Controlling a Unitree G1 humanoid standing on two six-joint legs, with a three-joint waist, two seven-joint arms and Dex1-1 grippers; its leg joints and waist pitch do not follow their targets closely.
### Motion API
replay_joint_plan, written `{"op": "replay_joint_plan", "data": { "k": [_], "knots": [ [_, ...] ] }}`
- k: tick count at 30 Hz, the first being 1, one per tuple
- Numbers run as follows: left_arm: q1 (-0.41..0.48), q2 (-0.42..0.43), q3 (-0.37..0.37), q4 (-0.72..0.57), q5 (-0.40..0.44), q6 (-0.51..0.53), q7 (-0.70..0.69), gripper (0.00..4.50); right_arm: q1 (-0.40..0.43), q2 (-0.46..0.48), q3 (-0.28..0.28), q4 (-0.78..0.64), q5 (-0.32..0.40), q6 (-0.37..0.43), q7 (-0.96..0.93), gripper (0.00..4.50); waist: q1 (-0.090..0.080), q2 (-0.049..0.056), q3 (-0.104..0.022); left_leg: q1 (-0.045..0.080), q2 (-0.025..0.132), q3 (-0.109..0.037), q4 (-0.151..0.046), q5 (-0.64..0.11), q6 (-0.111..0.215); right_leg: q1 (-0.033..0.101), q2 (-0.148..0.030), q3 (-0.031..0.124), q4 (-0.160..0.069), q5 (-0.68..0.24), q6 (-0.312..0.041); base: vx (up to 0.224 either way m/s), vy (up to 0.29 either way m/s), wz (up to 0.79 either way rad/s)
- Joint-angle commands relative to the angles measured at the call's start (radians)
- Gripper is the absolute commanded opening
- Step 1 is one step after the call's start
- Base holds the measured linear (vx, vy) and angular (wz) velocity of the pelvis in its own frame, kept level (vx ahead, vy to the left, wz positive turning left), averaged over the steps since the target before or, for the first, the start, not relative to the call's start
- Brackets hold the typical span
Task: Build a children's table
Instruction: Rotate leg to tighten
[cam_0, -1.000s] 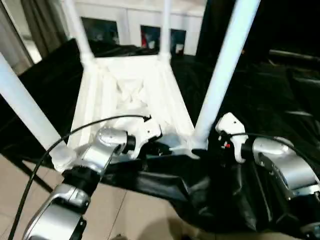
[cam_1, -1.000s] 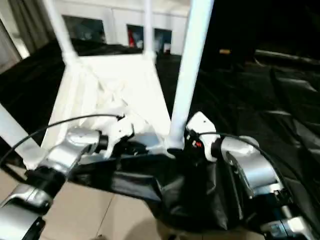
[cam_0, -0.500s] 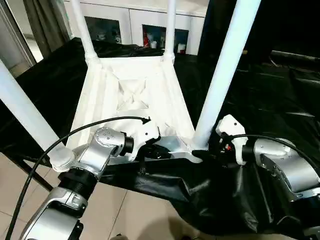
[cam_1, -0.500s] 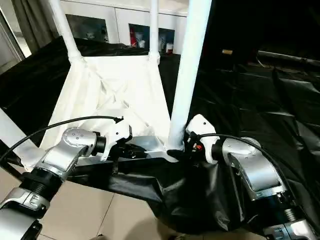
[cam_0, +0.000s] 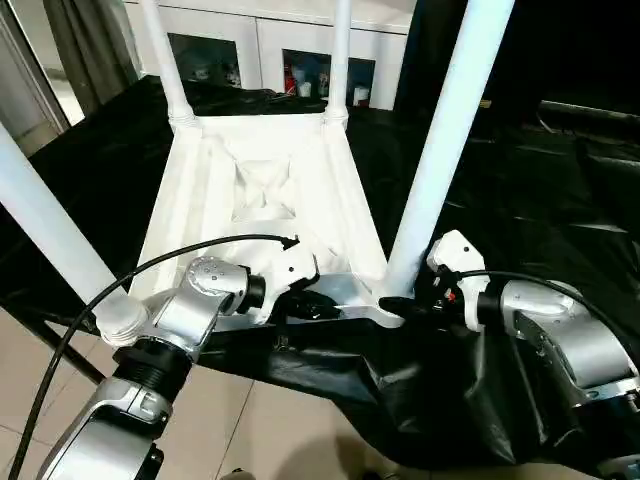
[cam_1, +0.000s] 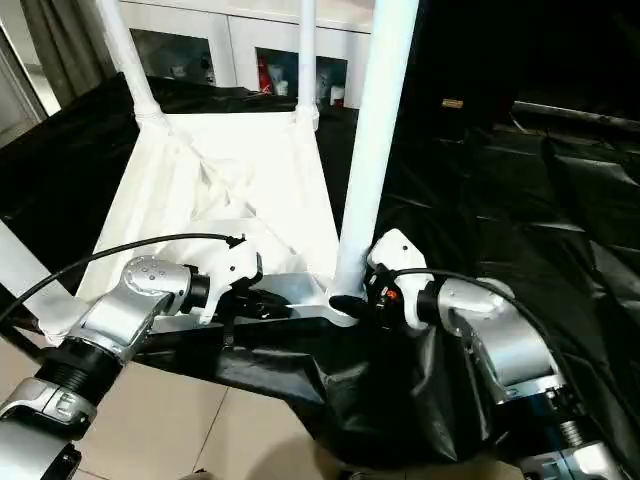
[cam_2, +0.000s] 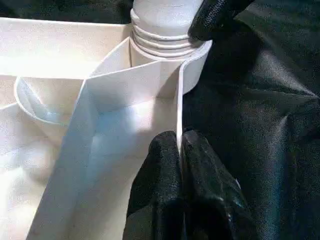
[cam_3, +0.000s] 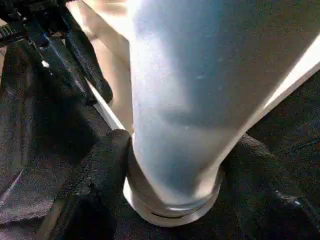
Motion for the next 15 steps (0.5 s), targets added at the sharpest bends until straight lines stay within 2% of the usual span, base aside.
{"op": "replay_joint_plan", "data": {
  "k": [1,4,5,7,8,9,10,11,12,13,14,15],
  "knots": [
    [-0.021,-0.042,0.007,-0.039,-0.036,-0.018,0.016,0.00,0.019,0.030,-0.008,0.053,-0.020,0.011,-0.059,2.51,-0.001,-0.013,-0.077,-0.007,0.024,0.001,-0.064,-0.102,0.080,0.078,-0.055,0.051,-0.063,-0.328,-0.132,0.000,0.000,0.00],
    [-0.044,-0.075,0.015,0.010,-0.004,0.000,0.113,0.00,0.014,0.087,-0.032,0.104,-0.031,0.013,-0.155,2.51,-0.004,-0.011,-0.075,-0.007,0.023,0.000,-0.065,-0.115,0.069,0.078,-0.055,0.049,-0.069,-0.362,-0.120,0.000,0.000,0.00],
    [-0.060,-0.094,0.020,0.038,0.010,0.016,0.164,0.00,0.008,0.122,-0.047,0.129,-0.035,0.019,-0.212,2.50,-0.008,-0.013,-0.073,-0.006,0.019,0.002,-0.064,-0.126,0.064,0.076,-0.052,0.047,-0.074,-0.393,-0.109,0.000,0.000,0.00],
    [-0.063,-0.098,0.021,0.044,0.013,0.017,0.174,0.00,0.006,0.128,-0.049,0.134,-0.035,0.020,-0.221,2.50,-0.012,-0.015,-0.073,-0.005,0.015,0.000,-0.065,-0.140,0.056,0.077,-0.053,0.043,-0.084,-0.450,-0.083,0.000,0.000,0.00],
    [-0.079,-0.115,0.026,0.073,0.028,0.024,0.226,0.00,0.000,0.158,-0.061,0.156,-0.038,0.025,-0.269,2.50,-0.014,-0.013,-0.073,-0.005,0.015,0.001,-0.064,-0.138,0.059,0.074,-0.052,0.044,-0.087,-0.459,-0.075,0.000,0.000,0.00],
    [-0.124,-0.165,0.050,0.144,0.039,0.053,0.351,0.00,-0.030,0.232,-0.096,0.213,-0.041,0.038,-0.394,2.50,-0.019,-0.009,-0.069,0.006,0.013,0.004,-0.062,-0.159,0.055,0.061,-0.050,0.040,-0.099,-0.496,-0.073,0.000,0.000,0.00],
    [-0.176,-0.222,0.074,0.224,0.047,0.078,0.479,0.00,-0.069,0.316,-0.131,0.283,-0.048,0.055,-0.536,2.50,-0.021,-0.011,-0.069,0.007,0.012,0.002,-0.061,-0.171,0.043,0.064,-0.051,0.035,-0.098,-0.518,-0.068,0.000,0.000,0.00],
    [-0.211,-0.262,0.084,0.274,0.048,0.087,0.544,0.00,-0.101,0.374,-0.149,0.335,-0.056,0.067,-0.630,2.50,-0.029,-0.011,-0.070,0.002,0.005,-0.001,-0.059,-0.177,0.029,0.067,-0.049,0.029,-0.103,-0.558,-0.053,0.000,0.000,0.00],
    [-0.211,-0.262,0.084,0.274,0.048,0.087,0.544,0.00,-0.101,0.374,-0.149,0.335,-0.056,0.067,-0.630,2.50,-0.031,-0.012,-0.071,0.002,0.004,-0.002,-0.059,-0.180,0.024,0.068,-0.051,0.026,-0.107,-0.574,-0.044,0.000,0.000,0.00],
    [-0.235,-0.291,0.091,0.306,0.048,0.075,0.591,0.00,-0.124,0.410,-0.152,0.365,-0.057,0.066,-0.666,2.50,-0.031,-0.011,-0.073,0.000,0.004,-0.006,-0.059,-0.177,0.030,0.076,-0.054,0.022,-0.112,-0.576,-0.030,0.000,0.000,0.00],
    [-0.252,-0.312,0.093,0.328,0.049,0.070,0.617,0.00,-0.144,0.436,-0.150,0.386,-0.063,0.058,-0.695,2.50,-0.033,-0.004,-0.073,0.002,0.007,-0.006,-0.062,-0.174,0.040,0.074,-0.054,0.024,-0.113,-0.557,-0.028,0.000,0.000,0.00],
    [-0.253,-0.313,0.093,0.329,0.050,0.070,0.618,0.00,-0.145,0.437,-0.150,0.387,-0.063,0.058,-0.696,2.50,-0.035,-0.008,-0.077,-0.002,0.008,-0.008,-0.062,-0.165,0.046,0.078,-0.053,0.025,-0.106,-0.518,-0.035,0.000,0.000,0.00]
  ]
}}
